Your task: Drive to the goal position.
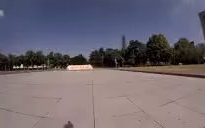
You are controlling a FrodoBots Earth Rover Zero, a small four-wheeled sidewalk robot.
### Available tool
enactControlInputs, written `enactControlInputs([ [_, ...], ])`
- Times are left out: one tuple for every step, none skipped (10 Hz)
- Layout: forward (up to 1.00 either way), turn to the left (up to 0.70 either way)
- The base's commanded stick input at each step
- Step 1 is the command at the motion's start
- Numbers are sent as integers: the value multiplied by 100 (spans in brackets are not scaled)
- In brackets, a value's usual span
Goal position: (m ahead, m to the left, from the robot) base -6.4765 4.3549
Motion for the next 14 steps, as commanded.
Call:
enactControlInputs([
  [70, 0],
  [70, 0],
  [70, 0],
  [70, 0],
  [70, 0],
  [70, 0],
  [70, 0],
  [70, 0],
  [70, 0],
  [70, 0],
  [70, 0],
  [70, 35],
  [70, 35],
  [70, 35],
])
